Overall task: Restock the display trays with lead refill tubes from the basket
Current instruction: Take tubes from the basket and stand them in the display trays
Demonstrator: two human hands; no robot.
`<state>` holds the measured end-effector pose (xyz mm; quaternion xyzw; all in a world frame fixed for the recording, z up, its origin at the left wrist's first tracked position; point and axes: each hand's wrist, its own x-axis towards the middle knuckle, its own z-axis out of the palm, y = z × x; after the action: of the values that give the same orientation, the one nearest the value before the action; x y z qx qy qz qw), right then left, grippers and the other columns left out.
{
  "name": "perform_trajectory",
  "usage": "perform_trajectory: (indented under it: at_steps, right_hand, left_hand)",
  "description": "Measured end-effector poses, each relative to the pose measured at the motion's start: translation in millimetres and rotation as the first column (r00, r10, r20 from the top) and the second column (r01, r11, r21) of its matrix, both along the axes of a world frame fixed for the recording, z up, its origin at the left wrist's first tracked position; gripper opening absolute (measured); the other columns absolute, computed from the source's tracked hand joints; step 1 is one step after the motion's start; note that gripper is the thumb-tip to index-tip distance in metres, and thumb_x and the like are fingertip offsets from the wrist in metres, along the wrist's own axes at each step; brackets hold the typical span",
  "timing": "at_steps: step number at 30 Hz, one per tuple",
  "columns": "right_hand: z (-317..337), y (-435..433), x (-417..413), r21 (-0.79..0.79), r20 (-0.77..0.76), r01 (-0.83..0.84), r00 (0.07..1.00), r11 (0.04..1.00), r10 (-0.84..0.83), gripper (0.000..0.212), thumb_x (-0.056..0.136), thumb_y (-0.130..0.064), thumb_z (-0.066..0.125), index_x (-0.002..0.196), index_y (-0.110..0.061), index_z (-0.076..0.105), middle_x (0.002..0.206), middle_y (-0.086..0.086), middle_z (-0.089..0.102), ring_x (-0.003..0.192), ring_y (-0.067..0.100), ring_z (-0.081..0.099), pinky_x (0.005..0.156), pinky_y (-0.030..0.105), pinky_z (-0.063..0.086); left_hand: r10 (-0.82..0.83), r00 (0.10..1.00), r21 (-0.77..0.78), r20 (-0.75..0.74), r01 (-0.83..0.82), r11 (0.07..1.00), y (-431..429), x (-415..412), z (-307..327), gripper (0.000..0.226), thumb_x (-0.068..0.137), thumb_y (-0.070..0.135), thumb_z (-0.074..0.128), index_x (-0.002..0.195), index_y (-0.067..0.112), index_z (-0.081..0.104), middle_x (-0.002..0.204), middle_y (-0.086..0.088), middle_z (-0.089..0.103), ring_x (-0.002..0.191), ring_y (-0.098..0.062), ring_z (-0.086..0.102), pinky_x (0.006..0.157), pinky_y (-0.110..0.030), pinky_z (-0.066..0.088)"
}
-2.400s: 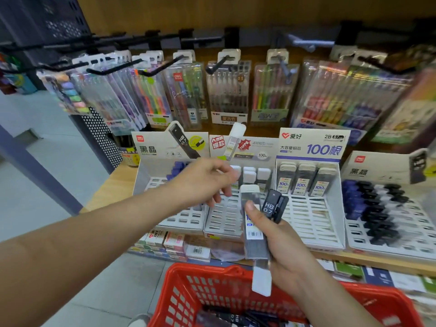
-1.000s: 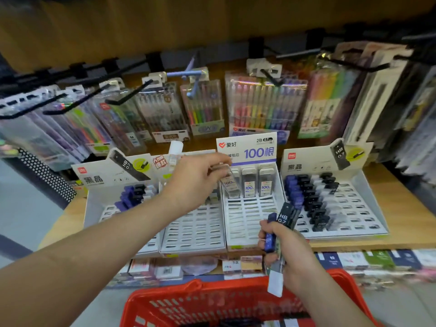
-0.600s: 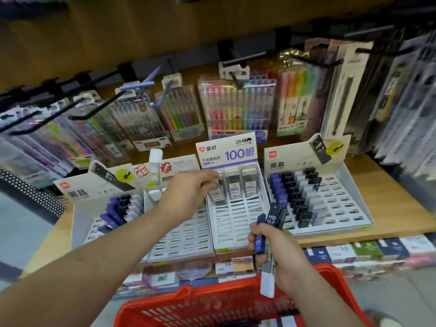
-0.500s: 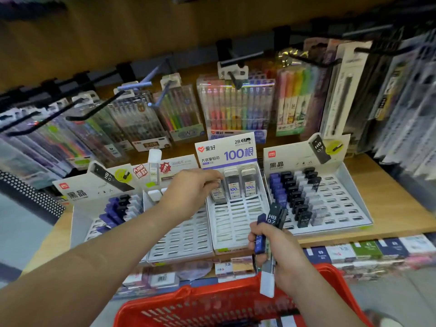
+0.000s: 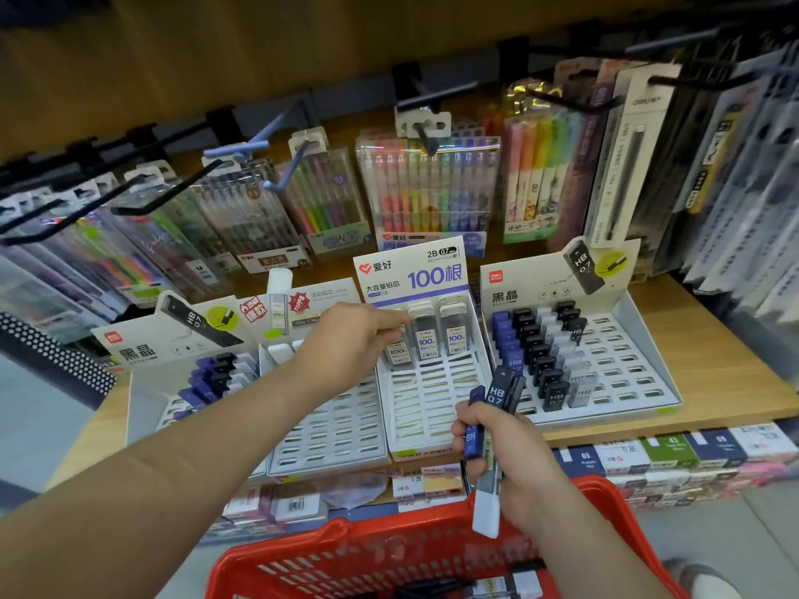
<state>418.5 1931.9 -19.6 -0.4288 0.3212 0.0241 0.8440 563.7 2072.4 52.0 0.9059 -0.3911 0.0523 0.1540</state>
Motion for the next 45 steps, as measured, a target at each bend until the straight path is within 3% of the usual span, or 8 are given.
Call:
perform_trajectory:
  at_steps: [13, 17, 25, 29, 32, 39, 44, 45]
  right_hand:
    - [-1.6, 2.4, 1.3, 0.001, -0.011, 0.008, 1.0, 1.0, -0.008, 0.011, 0.09, -0.004, 0.062, 0.1, -0.001, 0.063, 0.063, 0.006, 0.062, 0.052, 0.015, 0.055, 0.036, 0.022, 0.034]
    - [-1.5, 2.3, 1.1, 0.013, -0.014, 0.012, 1.0, 1.0, -0.012, 0.016, 0.089, -0.002, 0.061, 0.105, 0.0, 0.062, 0.068, 0.009, 0.063, 0.052, 0.016, 0.058, 0.035, 0.021, 0.035]
    - [6.3, 0.4, -1.5, 0.355, 0.056, -0.045, 0.998, 0.934, 0.026, 0.027, 0.076, -0.015, 0.072, 0.099, -0.004, 0.062, 0.072, 0.007, 0.063, 0.058, 0.014, 0.057, 0.032, 0.016, 0.035]
    - [20.0, 2.4, 4.7, 0.461, 0.138, -0.013, 0.989, 0.887, -0.057, 0.02, 0.074, -0.02, 0.07, 0.087, -0.008, 0.062, 0.068, 0.004, 0.059, 0.054, 0.011, 0.054, 0.033, 0.016, 0.037]
    - [28.9, 5.2, 14.4, 0.433, 0.112, 0.122, 0.976, 0.893, -0.188, 0.016, 0.089, -0.022, 0.066, 0.088, -0.006, 0.062, 0.066, 0.004, 0.059, 0.048, 0.013, 0.054, 0.037, 0.021, 0.043]
    - [45.9, 9.3, 16.8, 0.424, 0.197, 0.231, 0.92, 0.875, -0.338, 0.018, 0.093, -0.016, 0.063, 0.108, -0.008, 0.057, 0.066, 0.003, 0.059, 0.05, 0.011, 0.056, 0.037, 0.02, 0.041]
    - [57.7, -21.6, 10.5, 0.189, 0.195, 0.178, 0.957, 0.966, -0.215, 0.006, 0.092, -0.012, 0.06, 0.087, -0.011, 0.057, 0.064, 0.002, 0.053, 0.051, 0.013, 0.049, 0.047, 0.025, 0.049]
    - [59.3, -24.6, 7.8, 0.088, 0.191, 0.113, 0.973, 0.99, -0.128, 0.006, 0.091, -0.011, 0.059, 0.087, -0.012, 0.055, 0.064, 0.002, 0.051, 0.05, 0.012, 0.045, 0.043, 0.024, 0.045]
  left_hand:
    - [-0.113, 0.979, 0.448, 0.17, 0.026, 0.894, -7.6, 2.4, -3.3, 0.018, 0.091, 0.009, 0.053, 0.105, 0.02, 0.057, 0.092, -0.002, 0.06, 0.088, -0.025, 0.061, 0.068, -0.033, 0.048]
    - [0.081, 0.992, 0.099, 0.093, -0.09, 0.991, -4.7, 2.4, -11.3, 0.026, 0.094, 0.018, 0.056, 0.118, 0.019, 0.064, 0.109, -0.006, 0.058, 0.1, -0.028, 0.059, 0.082, -0.035, 0.049]
    - [0.268, 0.954, -0.145, 0.138, -0.248, 0.958, -13.6, -5.6, -19.8, 0.015, 0.089, 0.015, 0.064, 0.1, 0.01, 0.072, 0.099, -0.003, 0.057, 0.097, -0.024, 0.056, 0.081, -0.029, 0.046]
    - [0.322, 0.888, -0.269, -0.328, -0.415, 0.869, -24.6, -60.9, -12.1, 0.009, 0.092, 0.027, 0.059, 0.091, 0.022, 0.067, 0.081, 0.006, 0.06, 0.075, -0.014, 0.059, 0.067, -0.026, 0.043]
    - [0.1, 0.55, -0.247, -0.829, -0.521, 0.817, -28.4, -112.1, -19.4, 0.017, 0.089, 0.038, 0.061, 0.098, 0.024, 0.059, 0.079, -0.002, 0.066, 0.053, -0.012, 0.059, 0.055, -0.029, 0.049]
    - [0.011, 0.522, -0.325, -0.853, -0.546, 0.772, -9.6, -146.6, -24.9, 0.021, 0.094, 0.012, 0.057, 0.111, 0.024, 0.054, 0.053, 0.004, 0.052, 0.041, -0.013, 0.044, 0.044, -0.02, 0.036]
    - [0.135, 0.588, -0.252, -0.798, -0.528, 0.811, 29.5, -139.4, -7.7, 0.022, 0.097, 0.017, 0.051, 0.112, 0.031, 0.06, 0.074, 0.008, 0.051, 0.05, -0.008, 0.044, 0.052, -0.021, 0.036]
    - [0.138, 0.609, -0.281, -0.781, -0.539, 0.794, 34.2, -137.4, -4.2, 0.025, 0.097, 0.015, 0.051, 0.112, 0.032, 0.062, 0.085, -0.01, 0.062, 0.051, -0.004, 0.047, 0.053, -0.019, 0.038]
